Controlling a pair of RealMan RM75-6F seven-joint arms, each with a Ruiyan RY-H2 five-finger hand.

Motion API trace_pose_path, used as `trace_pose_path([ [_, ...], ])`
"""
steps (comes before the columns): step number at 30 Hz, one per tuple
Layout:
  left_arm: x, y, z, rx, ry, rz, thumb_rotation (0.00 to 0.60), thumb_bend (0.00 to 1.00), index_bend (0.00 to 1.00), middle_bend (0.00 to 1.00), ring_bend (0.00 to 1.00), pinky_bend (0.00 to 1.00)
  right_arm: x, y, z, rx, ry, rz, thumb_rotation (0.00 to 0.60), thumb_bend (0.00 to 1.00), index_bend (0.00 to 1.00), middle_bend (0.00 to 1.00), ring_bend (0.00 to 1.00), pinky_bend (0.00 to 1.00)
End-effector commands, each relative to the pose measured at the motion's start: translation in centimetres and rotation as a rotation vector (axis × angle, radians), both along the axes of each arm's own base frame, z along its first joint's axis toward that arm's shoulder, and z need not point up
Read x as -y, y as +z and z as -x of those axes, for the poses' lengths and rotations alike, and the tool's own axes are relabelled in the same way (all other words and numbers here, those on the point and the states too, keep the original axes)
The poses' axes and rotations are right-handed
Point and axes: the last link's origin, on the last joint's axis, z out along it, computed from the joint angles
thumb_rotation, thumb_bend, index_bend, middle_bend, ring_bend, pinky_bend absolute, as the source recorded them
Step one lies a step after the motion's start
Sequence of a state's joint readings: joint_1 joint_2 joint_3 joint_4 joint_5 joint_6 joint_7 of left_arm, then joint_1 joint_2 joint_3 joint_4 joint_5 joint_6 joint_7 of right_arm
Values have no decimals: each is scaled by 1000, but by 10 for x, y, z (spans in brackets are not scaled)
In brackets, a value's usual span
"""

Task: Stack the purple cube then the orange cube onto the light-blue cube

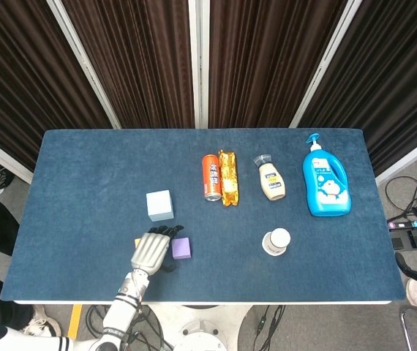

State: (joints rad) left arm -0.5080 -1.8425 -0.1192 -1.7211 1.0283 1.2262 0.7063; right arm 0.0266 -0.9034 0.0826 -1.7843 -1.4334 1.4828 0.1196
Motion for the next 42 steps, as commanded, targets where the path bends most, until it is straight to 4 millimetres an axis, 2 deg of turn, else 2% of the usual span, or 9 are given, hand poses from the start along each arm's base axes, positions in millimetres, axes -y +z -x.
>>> trace_pose_path([
  [1, -1, -5, -1, 6, 2, -2, 600, 158, 250, 426, 263, 293, 0, 0, 0, 0, 0, -1, 600, 231, 39, 67, 0, 0],
  [14, -4, -18, -7, 52, 28, -37, 600, 170, 276, 461, 296, 299, 2, 3, 0, 13, -2, 18, 600, 231, 38, 68, 0, 0],
  [27, -8, -24, -3, 57, 46, -69, 600, 244, 351, 561, 355, 350, 2, 2, 0, 12, -3, 16, 600, 230, 39, 67, 0, 0],
  [36, -11, -13, -4, 85, 63, -103, 600, 307, 367, 579, 373, 364, 3, 2, 0, 10, -1, 18, 600, 231, 39, 62, 0, 0],
  [42, -17, 13, -10, 111, 50, -138, 600, 307, 367, 579, 373, 364, 3, 0, 0, 4, -2, 14, 600, 231, 39, 61, 0, 0],
])
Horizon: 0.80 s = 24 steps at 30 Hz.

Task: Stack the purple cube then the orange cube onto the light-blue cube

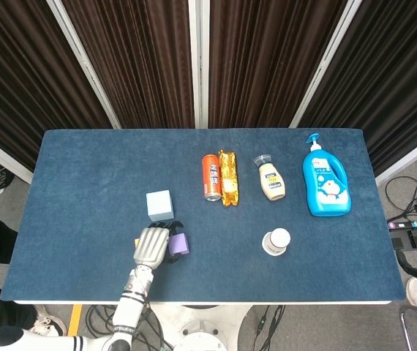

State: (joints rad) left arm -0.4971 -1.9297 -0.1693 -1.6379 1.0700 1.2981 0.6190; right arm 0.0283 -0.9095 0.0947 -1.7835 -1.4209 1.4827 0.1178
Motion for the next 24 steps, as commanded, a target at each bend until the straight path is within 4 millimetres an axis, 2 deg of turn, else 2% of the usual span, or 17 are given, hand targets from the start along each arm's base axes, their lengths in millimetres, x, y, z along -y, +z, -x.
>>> trace_pose_path([
  [1, -8, 24, -5, 8, -18, -40, 600, 308, 367, 579, 373, 364, 0, -1, 0, -2, 0, -3, 600, 231, 39, 61, 0, 0],
  [10, -27, 69, -24, 10, -150, -16, 600, 308, 367, 579, 373, 364, 0, -6, -1, -23, -3, -20, 600, 231, 39, 62, 0, 0],
  [19, -68, 79, -9, -24, -246, 11, 600, 309, 369, 591, 382, 364, 1, -10, -2, -38, 0, -25, 600, 230, 39, 62, 0, 0],
  [24, -84, 80, -6, -61, -294, 24, 600, 309, 369, 592, 382, 364, 2, -10, -1, -40, -4, -28, 600, 231, 39, 62, 0, 0],
])
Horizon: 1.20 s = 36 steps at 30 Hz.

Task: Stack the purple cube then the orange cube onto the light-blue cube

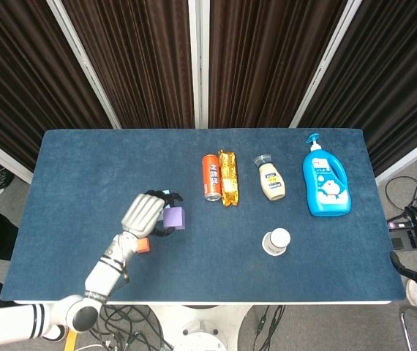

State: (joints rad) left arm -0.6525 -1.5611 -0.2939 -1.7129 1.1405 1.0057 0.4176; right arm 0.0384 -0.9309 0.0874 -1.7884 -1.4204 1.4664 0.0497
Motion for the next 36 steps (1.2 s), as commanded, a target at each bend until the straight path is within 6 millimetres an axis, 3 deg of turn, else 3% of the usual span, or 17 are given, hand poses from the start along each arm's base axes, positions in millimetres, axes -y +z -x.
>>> trace_pose_path([
  [1, -13, 3, 1, -40, -51, -6, 600, 309, 369, 591, 382, 364, 0, 0, 0, 0, 0, -1, 600, 231, 39, 62, 0, 0],
  [19, -48, 0, 28, -51, 39, 1, 600, 309, 373, 591, 382, 364, -1, 0, -1, 3, 11, -4, 600, 231, 39, 63, 0, 0],
  [36, -52, -4, 36, -77, 53, 3, 600, 309, 374, 591, 382, 364, -3, 3, -1, 14, 16, 1, 600, 231, 39, 64, 0, 0],
])
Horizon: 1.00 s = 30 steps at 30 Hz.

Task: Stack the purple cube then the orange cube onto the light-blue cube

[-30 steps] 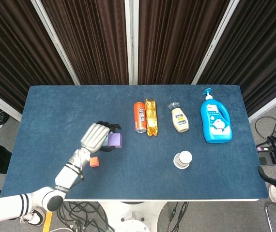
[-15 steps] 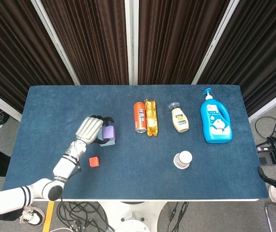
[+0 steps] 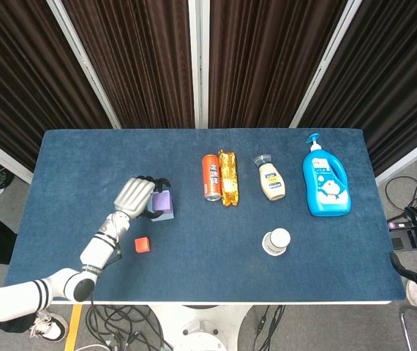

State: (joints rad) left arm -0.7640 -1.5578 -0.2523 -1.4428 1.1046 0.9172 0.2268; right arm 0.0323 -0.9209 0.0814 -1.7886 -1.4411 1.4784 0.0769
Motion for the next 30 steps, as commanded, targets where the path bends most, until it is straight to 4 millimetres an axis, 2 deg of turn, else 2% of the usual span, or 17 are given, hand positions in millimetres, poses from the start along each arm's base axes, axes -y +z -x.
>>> trace_pose_path([
  [1, -3, 2, 0, -8, -1, -4, 600, 309, 374, 592, 382, 363, 0, 1, 0, 1, 1, 1, 600, 231, 39, 64, 0, 0],
  [21, -11, 9, 10, -42, -4, 9, 600, 308, 373, 592, 382, 363, -1, -1, 1, -6, -1, -4, 600, 231, 39, 64, 0, 0],
  [30, -11, 8, 3, -3, 19, 11, 600, 309, 373, 592, 382, 363, 1, -1, 0, -5, -4, -4, 600, 231, 39, 64, 0, 0],
])
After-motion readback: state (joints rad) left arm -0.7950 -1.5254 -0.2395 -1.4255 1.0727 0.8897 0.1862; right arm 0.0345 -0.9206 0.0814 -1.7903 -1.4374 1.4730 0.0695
